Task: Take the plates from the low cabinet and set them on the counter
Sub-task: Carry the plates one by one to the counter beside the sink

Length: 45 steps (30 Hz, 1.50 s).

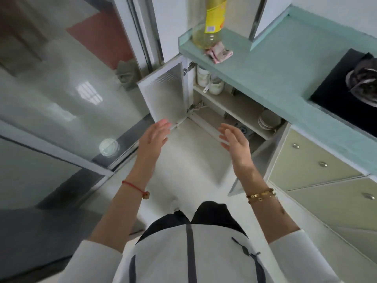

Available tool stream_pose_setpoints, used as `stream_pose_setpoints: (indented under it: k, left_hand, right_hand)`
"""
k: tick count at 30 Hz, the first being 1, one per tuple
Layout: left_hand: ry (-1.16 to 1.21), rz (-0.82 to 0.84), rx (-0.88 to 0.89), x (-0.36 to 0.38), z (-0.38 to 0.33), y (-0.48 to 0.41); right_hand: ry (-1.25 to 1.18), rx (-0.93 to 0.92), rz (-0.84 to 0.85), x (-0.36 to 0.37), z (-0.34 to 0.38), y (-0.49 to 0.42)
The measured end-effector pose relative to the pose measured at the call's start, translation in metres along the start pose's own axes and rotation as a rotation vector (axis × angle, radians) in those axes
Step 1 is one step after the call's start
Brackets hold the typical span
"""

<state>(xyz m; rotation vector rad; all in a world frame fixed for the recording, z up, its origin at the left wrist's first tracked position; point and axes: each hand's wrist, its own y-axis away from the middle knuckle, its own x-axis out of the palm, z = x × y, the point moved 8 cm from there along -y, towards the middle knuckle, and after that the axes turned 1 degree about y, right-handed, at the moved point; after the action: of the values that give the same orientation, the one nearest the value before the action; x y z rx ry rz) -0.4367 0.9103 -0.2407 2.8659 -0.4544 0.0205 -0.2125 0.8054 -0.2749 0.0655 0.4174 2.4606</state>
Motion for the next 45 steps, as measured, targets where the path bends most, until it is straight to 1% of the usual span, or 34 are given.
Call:
stream_pose_setpoints:
  k: [5,10,16,21,25,29,31,34,38,42,45]
  left_hand:
    - [-0.092,0.147,-0.095,0.008,0.004,-0.087]
    - [-0.168,0.250,-0.164,0.040,0.024,-0.168]
    - [-0.248,0.336,-0.206,0.094,0.066,-0.263]
    - [-0.329,0.403,-0.247,0.134,0.127,-0.324]
    - [-0.396,0.423,-0.261,0.164,0.201,-0.372]
    - [-0.502,0.484,-0.258,0.195,0.296,-0.422]
    - [-0.538,0.496,-0.250,0.213,0.348,-0.449]
    - [-0.585,0.525,-0.227,0.242,0.426,-0.489]
    - [-0.636,0.594,-0.154,0.289,0.523,-0.542]
    - [-0.695,0.632,-0.042,0.341,0.603,-0.590]
    - [-0.666,0.639,-0.027,0.380,0.656,-0.622]
  right_hand:
    - [-0.059,0.097,-0.186,0.002,-0.011,-0.033]
    - [-0.075,0.185,-0.344,-0.013,-0.028,-0.076]
    - [-0.075,0.288,-0.443,-0.033,-0.060,-0.147]
    - [-0.061,0.385,-0.502,-0.046,-0.115,-0.211]
    - [-0.037,0.430,-0.543,-0.055,-0.180,-0.263]
    - [-0.066,0.495,-0.593,-0.066,-0.273,-0.322]
    - [-0.052,0.488,-0.618,-0.072,-0.319,-0.357]
    - [0.017,0.468,-0.661,-0.087,-0.385,-0.407]
    - [0.149,0.442,-0.684,-0.115,-0.471,-0.476]
    - [0.336,0.354,-0.714,-0.150,-0.534,-0.544]
    - [0.420,0.317,-0.733,-0.175,-0.573,-0.586]
